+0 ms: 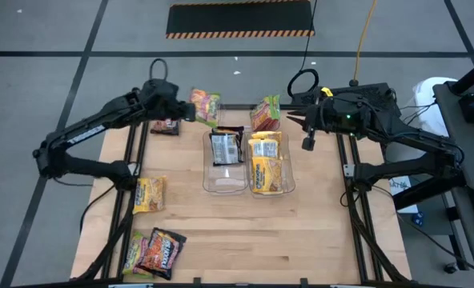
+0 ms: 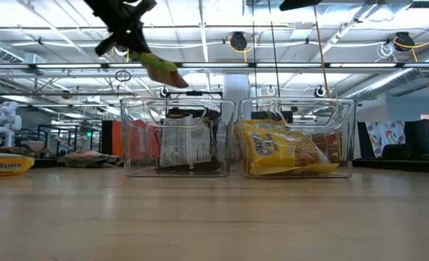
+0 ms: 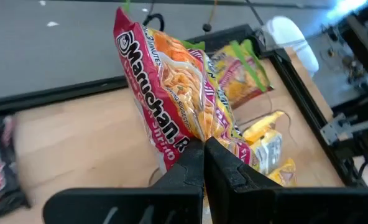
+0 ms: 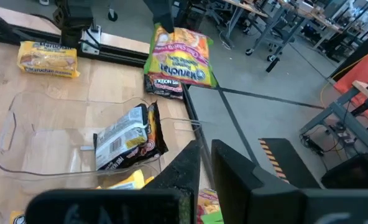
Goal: Sort Maruchan noodles
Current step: Put the green noodle pack into the top transparent bin
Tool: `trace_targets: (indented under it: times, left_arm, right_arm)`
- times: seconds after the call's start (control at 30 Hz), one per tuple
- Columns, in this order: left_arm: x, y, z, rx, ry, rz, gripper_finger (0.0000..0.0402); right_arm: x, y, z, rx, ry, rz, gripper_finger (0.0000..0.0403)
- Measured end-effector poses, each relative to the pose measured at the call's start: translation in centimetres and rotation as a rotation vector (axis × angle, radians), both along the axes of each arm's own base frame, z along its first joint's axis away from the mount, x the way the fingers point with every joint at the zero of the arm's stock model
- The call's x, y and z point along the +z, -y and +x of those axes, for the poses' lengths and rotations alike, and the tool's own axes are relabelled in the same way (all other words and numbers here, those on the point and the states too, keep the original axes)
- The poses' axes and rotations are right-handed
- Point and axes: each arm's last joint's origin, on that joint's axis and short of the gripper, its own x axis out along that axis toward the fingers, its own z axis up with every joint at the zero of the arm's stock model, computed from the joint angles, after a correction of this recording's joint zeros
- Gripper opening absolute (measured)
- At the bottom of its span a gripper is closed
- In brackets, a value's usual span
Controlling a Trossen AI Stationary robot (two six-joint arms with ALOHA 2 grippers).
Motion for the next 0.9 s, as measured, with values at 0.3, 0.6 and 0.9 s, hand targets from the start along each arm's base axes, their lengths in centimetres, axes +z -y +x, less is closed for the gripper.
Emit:
trace_targets:
  times: [0.3, 0.6, 0.9]
  left_arm:
    - [1.4, -1.3, 4.9, -0.165, -0.016, 0.018, 0.0]
    - [3.0, -1.0, 7.0, -0.287, 0.008, 0.06, 0.0]
    - [3.8, 1.0, 7.8, -0.36, 0.034, 0.072, 0.0]
  right_arm:
    - [-1.6, 1.1, 2.3, -0.011, -0.084, 0.001, 0.0036]
    - [-2.4, 3.1, 3.5, -0.084, -0.09, 0.02, 0.0019]
    - [-4.2, 4.8, 5.5, -0.088, -0.175, -0.012, 0.0048]
